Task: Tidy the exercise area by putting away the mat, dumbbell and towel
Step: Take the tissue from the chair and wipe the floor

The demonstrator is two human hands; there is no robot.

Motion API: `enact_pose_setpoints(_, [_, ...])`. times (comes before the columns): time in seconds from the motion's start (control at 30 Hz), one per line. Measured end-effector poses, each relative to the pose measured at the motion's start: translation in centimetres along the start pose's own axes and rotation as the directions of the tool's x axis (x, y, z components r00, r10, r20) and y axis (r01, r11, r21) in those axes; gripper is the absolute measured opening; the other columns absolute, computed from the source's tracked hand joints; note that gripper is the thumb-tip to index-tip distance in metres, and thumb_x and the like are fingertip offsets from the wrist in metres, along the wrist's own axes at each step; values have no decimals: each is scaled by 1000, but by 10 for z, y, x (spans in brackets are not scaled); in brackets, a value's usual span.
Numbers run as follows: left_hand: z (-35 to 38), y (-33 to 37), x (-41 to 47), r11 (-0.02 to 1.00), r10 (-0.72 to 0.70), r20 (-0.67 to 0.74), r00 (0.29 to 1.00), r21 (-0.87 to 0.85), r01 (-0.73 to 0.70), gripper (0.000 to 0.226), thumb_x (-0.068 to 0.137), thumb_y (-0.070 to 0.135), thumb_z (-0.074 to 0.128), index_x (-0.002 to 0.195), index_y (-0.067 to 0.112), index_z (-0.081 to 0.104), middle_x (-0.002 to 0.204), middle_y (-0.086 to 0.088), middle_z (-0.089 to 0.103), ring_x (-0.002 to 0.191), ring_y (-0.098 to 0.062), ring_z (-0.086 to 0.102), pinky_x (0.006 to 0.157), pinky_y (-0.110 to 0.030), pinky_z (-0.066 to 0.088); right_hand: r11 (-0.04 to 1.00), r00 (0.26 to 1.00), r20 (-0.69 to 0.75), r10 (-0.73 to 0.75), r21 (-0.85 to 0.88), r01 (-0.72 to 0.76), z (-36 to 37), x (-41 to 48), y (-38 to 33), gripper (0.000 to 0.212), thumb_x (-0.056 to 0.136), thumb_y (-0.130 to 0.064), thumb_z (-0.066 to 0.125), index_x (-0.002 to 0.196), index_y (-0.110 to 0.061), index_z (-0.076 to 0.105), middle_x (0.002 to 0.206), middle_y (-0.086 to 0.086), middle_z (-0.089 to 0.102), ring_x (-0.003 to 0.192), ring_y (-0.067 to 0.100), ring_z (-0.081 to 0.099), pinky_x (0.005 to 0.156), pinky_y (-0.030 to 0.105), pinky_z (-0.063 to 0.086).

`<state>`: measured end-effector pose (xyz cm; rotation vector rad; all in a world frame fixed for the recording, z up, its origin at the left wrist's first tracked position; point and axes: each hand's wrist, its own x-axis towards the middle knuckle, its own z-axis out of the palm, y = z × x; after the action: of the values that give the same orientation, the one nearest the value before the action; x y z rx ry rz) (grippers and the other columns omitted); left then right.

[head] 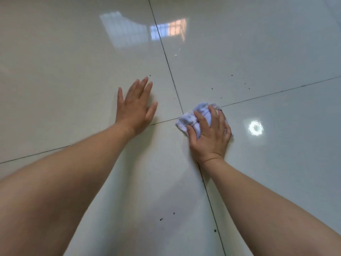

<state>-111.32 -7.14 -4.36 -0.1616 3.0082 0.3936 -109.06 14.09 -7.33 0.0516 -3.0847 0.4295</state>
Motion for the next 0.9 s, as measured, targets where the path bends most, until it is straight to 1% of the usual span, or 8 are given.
enact_pose_setpoints(0.17, [13, -22, 30, 913, -409, -73, 910, -36, 407, 63, 96, 42, 27, 150, 17, 7, 159, 5, 0, 145, -15, -3, 116, -51, -4, 1000, 1000, -18, -5, 4, 5, 0, -3, 2, 49, 80, -51, 40, 127, -39, 49, 148, 1, 36, 137, 19, 19, 107, 30, 3])
enact_pose_setpoints(0.33, [19, -26, 33, 907, -421, -116, 900, -47, 418, 62, 95, 40, 30, 150, 19, 8, 159, 6, 1, 145, -14, -1, 115, -47, -4, 991, 988, 102, -116, 72, 110, 5, 46, -38, 56, 83, -55, 29, 135, -37, 43, 154, 0, 23, 142, 22, 13, 109, 32, 0])
enact_pose_setpoints(0.47, [20, -25, 34, 909, -416, -118, 902, -52, 413, 65, 91, 43, 26, 150, 20, 11, 159, 5, 5, 145, -15, 3, 114, -48, -2, 987, 981, 131, -140, 92, 129, 23, 127, -97, 49, 90, -52, 42, 137, -37, 40, 156, -1, 17, 143, 23, 8, 110, 35, 0])
enact_pose_setpoints(0.53, [18, -25, 34, 908, -418, -109, 902, -49, 416, 69, 86, 44, 23, 150, 20, 12, 158, 5, 7, 145, -15, 5, 113, -48, 0, 989, 984, 115, -137, 76, 129, 29, 142, -114, 48, 90, -50, 45, 135, -35, 44, 155, 0, 21, 143, 25, 12, 109, 36, 2])
enact_pose_setpoints(0.63, [18, -26, 34, 909, -416, -90, 905, -30, 415, 70, 85, 46, 19, 150, 20, 12, 158, 5, 7, 145, -16, 6, 113, -49, 2, 967, 968, 66, -241, 99, 234, 29, 129, -110, 45, 86, -48, 47, 126, -30, 53, 148, 3, 36, 138, 27, 26, 107, 35, 10])
enact_pose_setpoints(0.7, [18, -25, 34, 907, -421, -70, 904, -20, 421, 69, 86, 46, 17, 150, 20, 10, 158, 5, 5, 145, -16, 4, 113, -49, 2, 978, 980, 47, -193, 88, 188, 26, 114, -93, 46, 84, -46, 46, 126, -29, 52, 146, 5, 38, 136, 28, 30, 107, 35, 12])
enact_pose_setpoints(0.77, [17, -25, 34, 905, -425, -59, 903, -10, 425, 69, 87, 46, 17, 150, 20, 9, 159, 5, 4, 145, -16, 3, 113, -49, 1, 994, 999, 8, -51, 94, 50, 23, 115, -85, 47, 85, -44, 49, 129, -28, 50, 148, 7, 36, 138, 30, 29, 107, 36, 11])
enact_pose_setpoints(0.9, [16, -24, 34, 902, -432, -53, 900, 3, 433, 69, 86, 47, 13, 150, 20, 10, 158, 5, 6, 145, -16, 4, 113, -49, 1, 991, 994, 65, 87, 101, -93, 24, 168, -98, 50, 91, -47, 45, 139, -31, 39, 155, 3, 18, 144, 25, 10, 110, 35, 4])
